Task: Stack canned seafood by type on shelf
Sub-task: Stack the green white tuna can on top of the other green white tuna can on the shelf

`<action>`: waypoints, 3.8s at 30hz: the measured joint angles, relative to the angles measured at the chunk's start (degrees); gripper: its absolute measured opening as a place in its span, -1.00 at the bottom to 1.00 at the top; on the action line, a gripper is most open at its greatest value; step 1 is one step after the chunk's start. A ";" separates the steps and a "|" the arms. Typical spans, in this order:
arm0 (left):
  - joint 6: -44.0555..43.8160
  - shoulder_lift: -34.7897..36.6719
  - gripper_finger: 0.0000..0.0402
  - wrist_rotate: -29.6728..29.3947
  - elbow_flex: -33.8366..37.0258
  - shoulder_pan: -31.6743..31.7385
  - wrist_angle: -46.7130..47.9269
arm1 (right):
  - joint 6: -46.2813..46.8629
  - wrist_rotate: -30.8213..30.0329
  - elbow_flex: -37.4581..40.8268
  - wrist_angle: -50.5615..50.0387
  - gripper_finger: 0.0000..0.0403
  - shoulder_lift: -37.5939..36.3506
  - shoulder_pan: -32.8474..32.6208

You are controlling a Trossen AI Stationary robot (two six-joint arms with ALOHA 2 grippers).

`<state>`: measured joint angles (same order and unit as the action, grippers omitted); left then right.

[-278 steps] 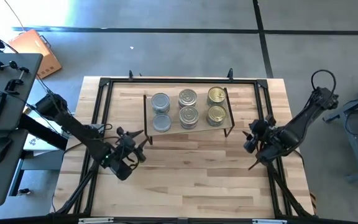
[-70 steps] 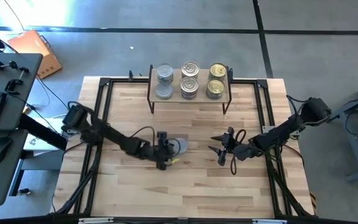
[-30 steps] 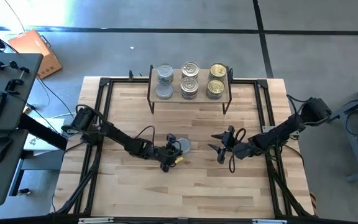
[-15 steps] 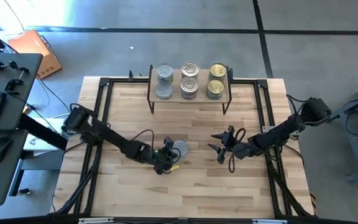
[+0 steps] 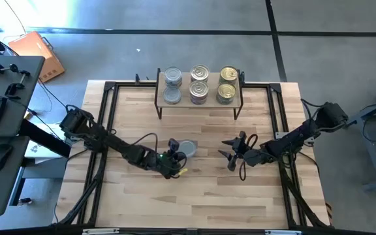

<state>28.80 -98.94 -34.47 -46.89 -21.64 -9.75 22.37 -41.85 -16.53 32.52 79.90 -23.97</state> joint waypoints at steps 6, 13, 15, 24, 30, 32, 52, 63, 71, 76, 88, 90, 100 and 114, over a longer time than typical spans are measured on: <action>0.49 0.08 -1.00 -3.01 -0.02 -1.50 -0.06 | 0.07 0.02 0.00 -0.07 0.04 0.00 0.00; 0.43 6.16 -1.00 -5.78 -0.09 -2.95 3.31 | 0.25 0.02 0.00 -0.09 0.04 0.00 0.00; 0.65 9.30 -1.00 -7.01 -0.10 -3.20 5.16 | 0.32 0.02 0.00 -0.09 0.04 0.00 0.00; 8.76 22.84 -1.00 -8.90 -0.20 0.31 8.95 | 0.63 0.02 0.00 -0.55 0.04 0.02 0.00; 0.87 24.24 -1.00 4.53 -0.20 3.75 14.73 | 0.70 0.06 0.00 -0.57 0.04 0.02 0.00; -3.98 23.24 -1.00 4.95 -0.18 4.38 17.34 | 0.54 0.56 0.00 -0.53 0.04 0.02 0.00; -22.27 15.75 0.42 15.95 0.35 10.74 9.30 | -0.37 2.86 0.00 -0.11 0.04 0.04 -0.02; -24.19 4.40 0.60 21.70 0.33 15.32 2.43 | -0.37 2.84 0.00 -0.31 0.04 0.04 -0.02; -24.17 1.81 0.51 23.77 0.31 15.49 1.96 | -0.35 2.65 0.00 -0.31 0.04 0.04 0.00; -24.05 1.81 0.10 25.78 0.31 14.69 1.52 | 0.19 2.62 0.00 -0.31 0.04 0.04 -0.01; -13.16 9.41 -0.42 14.80 0.33 8.03 3.86 | -0.18 2.91 0.00 0.24 0.04 0.04 0.00; -8.64 12.99 -0.42 7.39 0.33 6.39 4.93 | -0.24 2.91 0.00 0.25 0.04 0.04 -0.02; 20.82 24.59 -0.42 -6.31 0.30 14.88 1.85 | -0.28 2.60 0.00 0.32 0.04 0.04 -0.02; 31.86 24.26 -0.42 6.85 0.31 33.68 -0.51 | 0.08 2.38 0.00 0.29 0.04 0.04 -0.02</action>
<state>60.66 -74.67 -27.62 -46.59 12.04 -10.26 22.46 -39.47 -16.53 32.80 79.94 -23.99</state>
